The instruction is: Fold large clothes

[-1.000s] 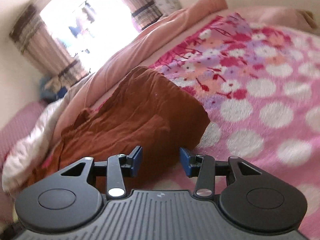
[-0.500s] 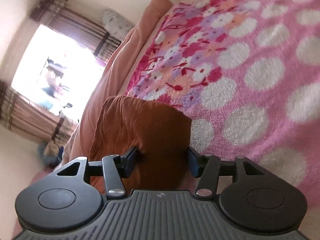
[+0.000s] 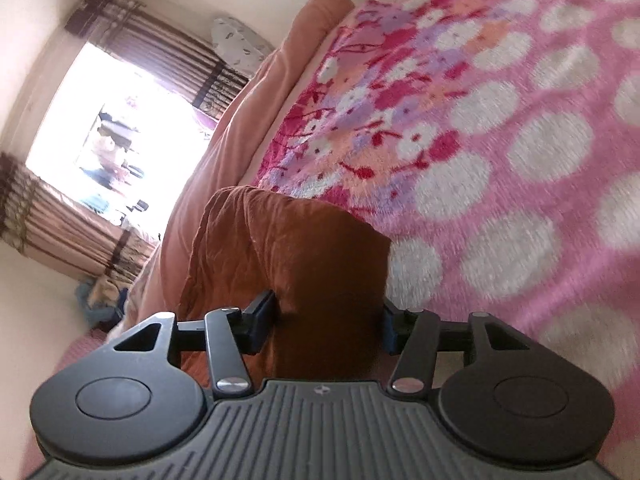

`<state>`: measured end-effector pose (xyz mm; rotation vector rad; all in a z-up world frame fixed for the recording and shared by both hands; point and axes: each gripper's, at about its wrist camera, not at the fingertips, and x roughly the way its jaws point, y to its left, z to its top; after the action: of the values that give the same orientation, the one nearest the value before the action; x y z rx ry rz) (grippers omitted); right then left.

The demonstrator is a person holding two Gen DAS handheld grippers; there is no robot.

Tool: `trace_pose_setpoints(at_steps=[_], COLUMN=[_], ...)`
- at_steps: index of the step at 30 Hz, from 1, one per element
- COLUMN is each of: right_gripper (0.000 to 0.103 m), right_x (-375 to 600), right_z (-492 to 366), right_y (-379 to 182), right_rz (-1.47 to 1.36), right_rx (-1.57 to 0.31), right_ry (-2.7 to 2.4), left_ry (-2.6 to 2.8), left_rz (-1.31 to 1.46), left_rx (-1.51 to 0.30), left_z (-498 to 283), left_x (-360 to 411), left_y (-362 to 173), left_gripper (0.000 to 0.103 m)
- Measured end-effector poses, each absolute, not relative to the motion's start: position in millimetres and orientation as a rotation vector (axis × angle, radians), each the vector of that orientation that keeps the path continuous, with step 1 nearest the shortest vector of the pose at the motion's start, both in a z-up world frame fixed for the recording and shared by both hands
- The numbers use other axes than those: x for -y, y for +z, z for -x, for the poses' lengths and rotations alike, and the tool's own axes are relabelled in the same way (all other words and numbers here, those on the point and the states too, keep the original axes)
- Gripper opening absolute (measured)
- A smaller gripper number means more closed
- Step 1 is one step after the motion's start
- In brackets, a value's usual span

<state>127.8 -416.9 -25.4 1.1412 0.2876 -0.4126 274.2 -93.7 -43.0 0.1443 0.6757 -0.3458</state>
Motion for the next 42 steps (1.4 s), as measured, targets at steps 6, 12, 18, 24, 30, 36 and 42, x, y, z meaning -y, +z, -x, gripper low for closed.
trace_pose_setpoints(at_steps=[6,12,18,24,30,36,42], right_gripper=[0.060,0.059,0.060,0.058,0.043,0.027,0.026], right_x=[378,365,378,347,347,339,334], right_z=[-109,-127,-133,-131,-157,-162,-165], right_y=[-31,-36,-35,-41,-33,-5,0], right_rz=[-1.226,-1.218,-1.274,-1.270,-1.174,-0.980,-0.934], right_rx=[-0.330,-0.323,-0.268,-0.271,-0.268,-0.266,-0.273], right_ry=[-0.285,-0.313,-0.371,-0.375,-0.446,-0.454,-0.484], left_ry=[-0.358,-0.392,-0.403,-0.407,-0.454,-0.472,-0.420], left_rz=[-0.101,-0.093,-0.069,-0.071,-0.062,0.018,-0.041], left_rx=[-0.700,-0.705,-0.713,-0.706,-0.732,-0.778,-0.835], left_z=[-280,-282,-288,-286,-289,-284,-298], left_x=[88,82,78,76,69,40,28], left_y=[-39,-38,-38,-40,-35,-14,-38], left_gripper=[0.073,0.073,0.073,0.073,0.072,0.066,0.067])
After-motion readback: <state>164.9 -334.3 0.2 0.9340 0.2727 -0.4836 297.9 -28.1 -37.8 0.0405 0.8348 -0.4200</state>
